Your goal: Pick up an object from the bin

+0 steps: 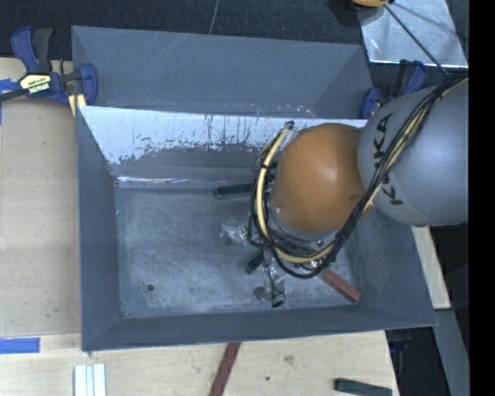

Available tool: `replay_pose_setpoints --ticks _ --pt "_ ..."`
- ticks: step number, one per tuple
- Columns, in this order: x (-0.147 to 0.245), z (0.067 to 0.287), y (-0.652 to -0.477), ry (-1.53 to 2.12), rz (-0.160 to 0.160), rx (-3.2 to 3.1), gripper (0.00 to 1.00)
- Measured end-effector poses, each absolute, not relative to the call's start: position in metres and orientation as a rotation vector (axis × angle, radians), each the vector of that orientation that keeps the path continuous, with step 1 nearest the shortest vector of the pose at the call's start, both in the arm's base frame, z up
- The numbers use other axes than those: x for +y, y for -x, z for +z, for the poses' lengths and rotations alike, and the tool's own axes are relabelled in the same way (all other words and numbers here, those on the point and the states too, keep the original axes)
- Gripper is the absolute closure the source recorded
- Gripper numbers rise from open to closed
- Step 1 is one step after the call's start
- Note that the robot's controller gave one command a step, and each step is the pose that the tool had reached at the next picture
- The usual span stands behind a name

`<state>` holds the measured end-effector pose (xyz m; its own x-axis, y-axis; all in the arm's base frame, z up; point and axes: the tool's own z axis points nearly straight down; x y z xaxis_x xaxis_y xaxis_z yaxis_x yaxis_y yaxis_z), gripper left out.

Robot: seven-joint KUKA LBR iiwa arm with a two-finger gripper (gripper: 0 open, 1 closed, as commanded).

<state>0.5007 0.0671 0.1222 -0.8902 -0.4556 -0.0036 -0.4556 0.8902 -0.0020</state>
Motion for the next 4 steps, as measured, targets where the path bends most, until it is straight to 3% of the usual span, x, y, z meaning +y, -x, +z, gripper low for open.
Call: replay_pose_setpoints --ticks 1,2,3,4 --pt "0.067 0.086 -0.494 1.161 -0.002 2.914 0.0" --pt "0.015 0.081 -0.519 1.09 0.003 2.944 0.0" --pt "-0.014 0.095 -0.53 1.086 -0.006 2.946 0.0" --pt "-0.012 0.071 -0.591 1.449 0.0 2.782 1.0"
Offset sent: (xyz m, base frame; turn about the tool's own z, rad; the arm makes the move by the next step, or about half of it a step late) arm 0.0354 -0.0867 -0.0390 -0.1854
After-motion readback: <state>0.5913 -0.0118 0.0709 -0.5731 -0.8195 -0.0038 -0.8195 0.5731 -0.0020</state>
